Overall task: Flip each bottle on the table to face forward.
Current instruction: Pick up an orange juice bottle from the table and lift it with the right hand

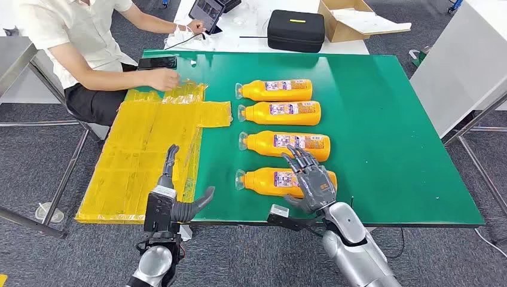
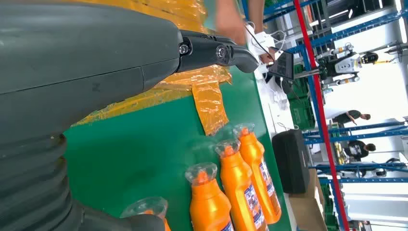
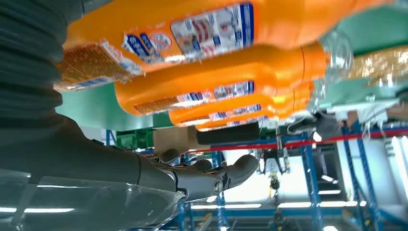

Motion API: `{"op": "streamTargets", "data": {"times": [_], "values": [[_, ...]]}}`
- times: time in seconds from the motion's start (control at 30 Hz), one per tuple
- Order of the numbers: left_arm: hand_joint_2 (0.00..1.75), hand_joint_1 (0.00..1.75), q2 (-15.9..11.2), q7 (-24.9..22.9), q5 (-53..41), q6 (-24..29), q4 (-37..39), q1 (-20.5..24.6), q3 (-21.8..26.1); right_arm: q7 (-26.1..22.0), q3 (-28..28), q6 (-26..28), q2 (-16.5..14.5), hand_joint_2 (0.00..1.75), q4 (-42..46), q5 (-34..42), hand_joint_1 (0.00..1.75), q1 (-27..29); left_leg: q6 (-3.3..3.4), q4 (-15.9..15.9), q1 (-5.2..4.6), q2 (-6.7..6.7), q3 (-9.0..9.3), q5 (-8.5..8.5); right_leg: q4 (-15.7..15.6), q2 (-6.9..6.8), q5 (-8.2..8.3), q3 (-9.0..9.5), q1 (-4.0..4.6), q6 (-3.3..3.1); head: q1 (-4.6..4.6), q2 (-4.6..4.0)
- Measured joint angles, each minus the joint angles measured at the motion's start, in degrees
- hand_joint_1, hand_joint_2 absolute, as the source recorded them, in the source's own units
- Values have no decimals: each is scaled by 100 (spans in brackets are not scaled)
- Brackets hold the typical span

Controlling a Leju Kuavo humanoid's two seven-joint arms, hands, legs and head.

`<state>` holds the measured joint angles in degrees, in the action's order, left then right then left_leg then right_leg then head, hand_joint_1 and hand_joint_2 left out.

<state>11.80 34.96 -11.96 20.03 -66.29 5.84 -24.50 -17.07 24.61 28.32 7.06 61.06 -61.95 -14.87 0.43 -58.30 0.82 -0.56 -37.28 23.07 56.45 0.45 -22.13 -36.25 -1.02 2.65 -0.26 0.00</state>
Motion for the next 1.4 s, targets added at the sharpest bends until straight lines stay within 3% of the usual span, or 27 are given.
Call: {"op": "streamTargets", "data": {"times": [0.23,0.43,0.7,1.0,1.2,1.33,1.4], "values": [[175,0,1,-17,-7,-16,0,5,-45,149,193,-215,135,175,-62,-20,0,-31,0,0,0,1,0,0,0,0,0,-1,0,0,0,0],[175,0,15,-75,-100,30,-7,-12,-46,1060,518,-794,435,175,-53,-916,0,-96,0,0,0,-3,-2,0,0,-2,0,0,0,0,1,1],[175,0,15,-197,-260,65,-145,-143,-33,1596,726,-1052,612,175,71,-1195,0,-132,0,0,0,-1,2,0,-1,-1,0,1,0,0,0,0],[175,0,15,-224,-294,33,-198,-213,-31,1826,790,-945,617,175,71,-1309,0,-108,1,0,-1,-1,5,0,-1,-1,0,4,0,0,0,0],[175,0,15,-222,-293,36,-199,-233,-31,1752,749,-1240,612,175,52,-941,1,-109,0,0,0,1,7,1,-1,0,0,5,0,0,0,0],[175,0,15,-222,-292,38,-199,-236,-31,1751,672,-1491,595,175,-34,-670,166,-164,0,0,0,3,14,1,-1,1,0,10,1,-1,0,0],[175,0,15,-222,-289,40,-199,-236,-31,1753,629,-1570,584,175,-129,-555,175,-190,0,0,0,2,16,1,-1,0,-1,14,1,-1,0,0]]}}
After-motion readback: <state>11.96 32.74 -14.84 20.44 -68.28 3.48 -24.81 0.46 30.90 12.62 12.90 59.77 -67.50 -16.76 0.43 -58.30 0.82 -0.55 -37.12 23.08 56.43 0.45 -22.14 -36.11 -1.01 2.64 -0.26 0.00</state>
